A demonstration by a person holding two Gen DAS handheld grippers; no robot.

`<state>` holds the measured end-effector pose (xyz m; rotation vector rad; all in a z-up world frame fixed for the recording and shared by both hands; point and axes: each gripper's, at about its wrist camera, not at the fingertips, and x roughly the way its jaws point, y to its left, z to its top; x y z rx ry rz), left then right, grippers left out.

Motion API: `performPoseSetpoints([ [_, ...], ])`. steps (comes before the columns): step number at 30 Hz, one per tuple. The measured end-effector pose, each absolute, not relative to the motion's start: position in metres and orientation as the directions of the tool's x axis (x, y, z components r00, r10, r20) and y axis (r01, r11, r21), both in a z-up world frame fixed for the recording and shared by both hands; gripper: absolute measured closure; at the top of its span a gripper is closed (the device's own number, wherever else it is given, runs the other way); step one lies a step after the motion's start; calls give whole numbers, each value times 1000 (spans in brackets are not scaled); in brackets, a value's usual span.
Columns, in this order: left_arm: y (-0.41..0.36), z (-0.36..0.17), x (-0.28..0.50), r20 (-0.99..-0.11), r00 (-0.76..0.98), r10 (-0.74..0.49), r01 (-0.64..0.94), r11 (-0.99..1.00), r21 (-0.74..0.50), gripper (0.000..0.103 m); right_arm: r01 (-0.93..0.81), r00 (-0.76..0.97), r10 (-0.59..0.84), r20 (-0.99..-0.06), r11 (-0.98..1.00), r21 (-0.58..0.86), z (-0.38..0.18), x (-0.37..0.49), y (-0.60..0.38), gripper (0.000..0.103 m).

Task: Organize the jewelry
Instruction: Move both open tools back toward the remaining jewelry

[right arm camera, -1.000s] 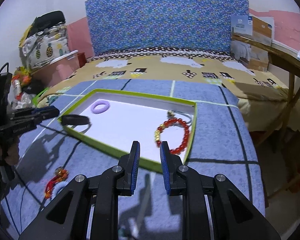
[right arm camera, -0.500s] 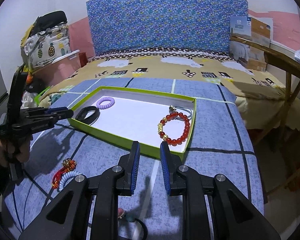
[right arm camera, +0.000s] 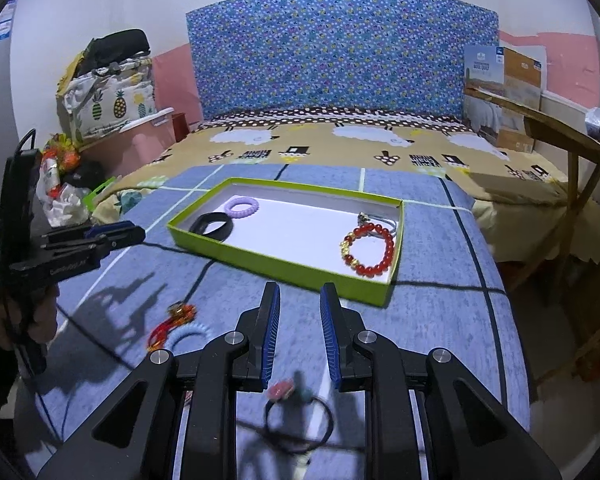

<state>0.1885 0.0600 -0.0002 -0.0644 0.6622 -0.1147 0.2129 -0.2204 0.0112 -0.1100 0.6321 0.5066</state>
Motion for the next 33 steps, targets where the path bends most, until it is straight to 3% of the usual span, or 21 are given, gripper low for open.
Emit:
performPoseSetpoints([
  [16, 31, 1, 83, -597, 778, -193, 147, 981, -126, 77, -473, 692, 411, -593, 879, 57, 6, 113, -231, 82],
  [33, 20, -6, 76, -612, 759, -222, 176, 975, -135, 77, -449, 687, 393, -612, 891, 68, -5, 114, -237, 82],
])
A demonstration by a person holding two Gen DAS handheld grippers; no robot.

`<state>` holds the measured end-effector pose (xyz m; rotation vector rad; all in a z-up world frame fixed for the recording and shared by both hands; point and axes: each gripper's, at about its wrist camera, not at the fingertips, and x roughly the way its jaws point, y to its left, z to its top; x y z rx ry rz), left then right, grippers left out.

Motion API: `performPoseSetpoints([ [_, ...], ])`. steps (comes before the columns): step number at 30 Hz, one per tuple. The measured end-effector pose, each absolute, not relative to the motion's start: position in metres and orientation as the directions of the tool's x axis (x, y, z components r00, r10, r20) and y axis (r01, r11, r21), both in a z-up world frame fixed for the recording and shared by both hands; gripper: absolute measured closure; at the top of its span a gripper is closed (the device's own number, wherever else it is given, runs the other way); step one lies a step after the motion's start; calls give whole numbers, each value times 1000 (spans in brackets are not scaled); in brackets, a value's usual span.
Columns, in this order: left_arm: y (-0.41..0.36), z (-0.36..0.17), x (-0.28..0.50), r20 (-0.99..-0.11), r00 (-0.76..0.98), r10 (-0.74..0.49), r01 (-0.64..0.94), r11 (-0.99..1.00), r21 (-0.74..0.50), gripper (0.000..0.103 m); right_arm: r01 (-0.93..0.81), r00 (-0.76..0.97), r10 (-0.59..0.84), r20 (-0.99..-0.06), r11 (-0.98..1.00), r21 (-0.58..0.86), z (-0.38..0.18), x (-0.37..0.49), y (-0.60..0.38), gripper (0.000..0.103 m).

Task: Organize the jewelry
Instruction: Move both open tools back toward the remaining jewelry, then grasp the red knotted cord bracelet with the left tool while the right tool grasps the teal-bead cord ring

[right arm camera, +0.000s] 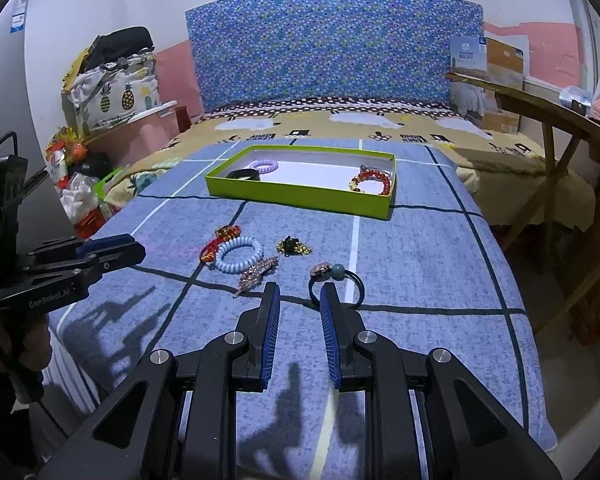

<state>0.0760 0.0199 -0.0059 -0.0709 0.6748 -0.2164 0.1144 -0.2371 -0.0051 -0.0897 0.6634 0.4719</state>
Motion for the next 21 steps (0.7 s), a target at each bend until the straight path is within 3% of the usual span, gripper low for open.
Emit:
performPoseSetpoints([
  [21, 13, -34, 141, -688, 681, -250, 169, 968, -185, 73, -437, 613, 361, -703, 896, 78, -48, 168, -218, 82],
])
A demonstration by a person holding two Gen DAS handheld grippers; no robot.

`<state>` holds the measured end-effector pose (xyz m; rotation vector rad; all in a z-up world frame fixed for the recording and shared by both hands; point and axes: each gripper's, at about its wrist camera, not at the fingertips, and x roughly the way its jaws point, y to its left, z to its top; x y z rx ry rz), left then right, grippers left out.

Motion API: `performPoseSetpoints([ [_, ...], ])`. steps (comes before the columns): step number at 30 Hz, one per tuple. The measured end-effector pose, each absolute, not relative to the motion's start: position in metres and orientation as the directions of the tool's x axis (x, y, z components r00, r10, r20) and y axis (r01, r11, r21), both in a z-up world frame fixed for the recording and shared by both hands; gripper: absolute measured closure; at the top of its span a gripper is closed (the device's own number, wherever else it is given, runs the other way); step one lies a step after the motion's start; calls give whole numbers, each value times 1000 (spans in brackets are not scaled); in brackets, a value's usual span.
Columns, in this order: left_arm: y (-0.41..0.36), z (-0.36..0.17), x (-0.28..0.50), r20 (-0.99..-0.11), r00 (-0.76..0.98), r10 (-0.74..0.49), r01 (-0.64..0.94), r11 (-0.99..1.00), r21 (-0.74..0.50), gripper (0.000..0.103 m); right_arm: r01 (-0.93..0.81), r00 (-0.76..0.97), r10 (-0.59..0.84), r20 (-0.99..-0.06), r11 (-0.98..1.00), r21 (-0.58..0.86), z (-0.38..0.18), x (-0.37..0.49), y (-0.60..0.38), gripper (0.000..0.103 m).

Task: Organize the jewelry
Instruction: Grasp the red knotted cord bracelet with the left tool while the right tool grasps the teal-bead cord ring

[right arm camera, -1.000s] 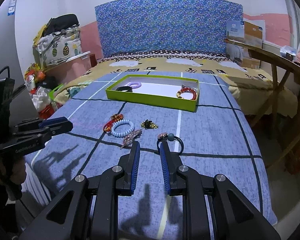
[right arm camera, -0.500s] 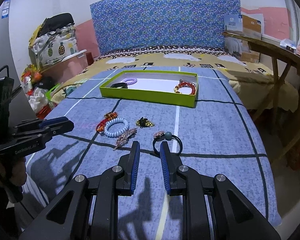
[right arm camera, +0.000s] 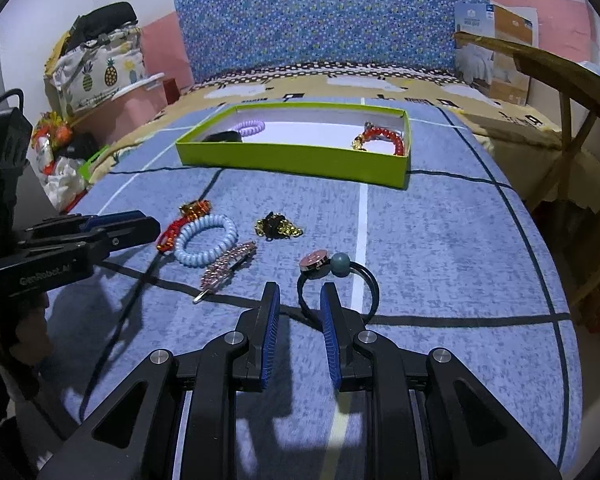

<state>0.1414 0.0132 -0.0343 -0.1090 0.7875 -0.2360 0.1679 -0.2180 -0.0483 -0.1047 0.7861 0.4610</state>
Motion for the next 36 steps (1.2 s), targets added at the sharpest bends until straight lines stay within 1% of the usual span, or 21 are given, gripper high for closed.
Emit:
performPoseSetpoints([
  [4, 12, -36, 143, -694, 668, -268, 178, 964, -200, 72, -439, 602, 341, -723, 897, 57, -54, 174, -215, 82],
  [6, 9, -38, 141, -695, 663, -278, 191, 961, -202, 67, -438, 595, 330, -733, 898, 49, -57, 176, -213, 82],
  [10, 5, -44, 142, -703, 653, -282, 193, 960, -205, 67, -438, 596, 313, -739, 899, 28, -59, 179, -211, 81],
  [14, 3, -45, 143, -704, 656, -271, 189, 963, -194, 67, -437, 587, 315, -746, 899, 36, -59, 181, -212, 82],
  [17, 4, -49, 148, -721, 642, -260, 176, 966, -191, 79, -439, 588, 309, -747, 898, 25, -59, 180, -211, 83],
  [18, 6, -49, 148, -721, 641, -263, 174, 965, -197, 82, -438, 591, 303, -748, 899, 19, -59, 180, -211, 89],
  [20, 7, -50, 147, -726, 641, -249, 167, 968, -185, 85, -434, 593, 299, -748, 901, 17, -58, 181, -212, 97],
  [21, 8, -50, 146, -725, 643, -247, 166, 969, -183, 89, -433, 592, 301, -747, 901, 20, -59, 181, -212, 102],
  [22, 9, -49, 145, -722, 646, -247, 167, 969, -182, 92, -432, 592, 302, -747, 902, 23, -59, 181, -213, 102],
  [25, 11, -47, 141, -719, 653, -238, 165, 971, -171, 95, -432, 593, 306, -745, 902, 27, -58, 179, -214, 102],
  [30, 18, -40, 130, -700, 666, -258, 171, 966, -193, 95, -428, 599, 324, -732, 902, 49, -55, 173, -219, 102],
  [36, 25, -27, 113, -665, 689, -288, 187, 957, -220, 95, -425, 626, 351, -696, 902, 73, -40, 164, -226, 102],
])
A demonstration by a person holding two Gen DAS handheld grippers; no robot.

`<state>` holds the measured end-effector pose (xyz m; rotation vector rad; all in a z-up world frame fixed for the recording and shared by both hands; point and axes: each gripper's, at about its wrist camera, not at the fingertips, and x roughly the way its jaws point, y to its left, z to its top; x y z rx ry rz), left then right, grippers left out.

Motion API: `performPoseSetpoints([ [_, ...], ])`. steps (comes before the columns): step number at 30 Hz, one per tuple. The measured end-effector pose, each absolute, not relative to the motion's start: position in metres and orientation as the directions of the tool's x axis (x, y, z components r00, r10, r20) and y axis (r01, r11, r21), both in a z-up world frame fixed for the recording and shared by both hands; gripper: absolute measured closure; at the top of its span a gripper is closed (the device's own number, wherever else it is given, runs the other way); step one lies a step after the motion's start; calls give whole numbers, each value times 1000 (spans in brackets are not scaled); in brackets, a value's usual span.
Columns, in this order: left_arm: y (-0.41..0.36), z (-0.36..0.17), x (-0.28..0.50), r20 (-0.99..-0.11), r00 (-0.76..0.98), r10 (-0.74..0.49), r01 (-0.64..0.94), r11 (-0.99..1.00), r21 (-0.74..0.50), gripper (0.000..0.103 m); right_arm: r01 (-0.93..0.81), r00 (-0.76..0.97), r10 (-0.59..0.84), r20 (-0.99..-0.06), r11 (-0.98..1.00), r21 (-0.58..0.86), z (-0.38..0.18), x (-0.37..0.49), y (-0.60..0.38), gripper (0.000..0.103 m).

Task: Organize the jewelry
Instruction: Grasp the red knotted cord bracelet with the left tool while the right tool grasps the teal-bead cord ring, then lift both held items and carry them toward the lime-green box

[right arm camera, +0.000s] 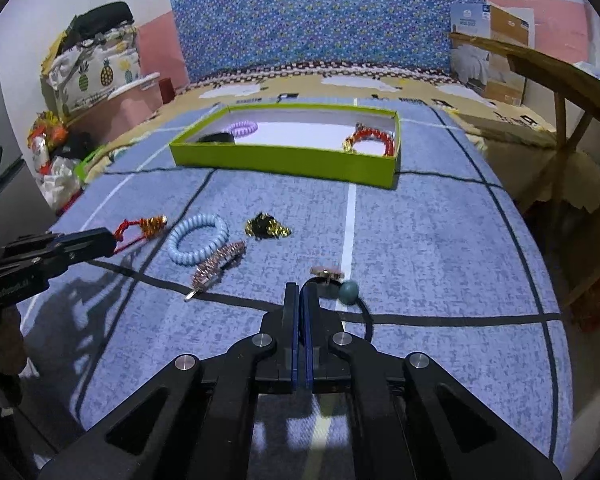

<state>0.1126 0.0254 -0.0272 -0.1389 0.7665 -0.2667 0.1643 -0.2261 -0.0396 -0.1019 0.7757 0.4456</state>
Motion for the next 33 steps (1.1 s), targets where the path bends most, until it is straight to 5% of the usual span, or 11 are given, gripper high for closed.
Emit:
performPoseSetpoints([
  [33, 52, 45, 107, -509, 751, -421, 287, 902, -322, 95, -439, 704, 393, -592, 896, 73, 12, 156, -231, 102],
])
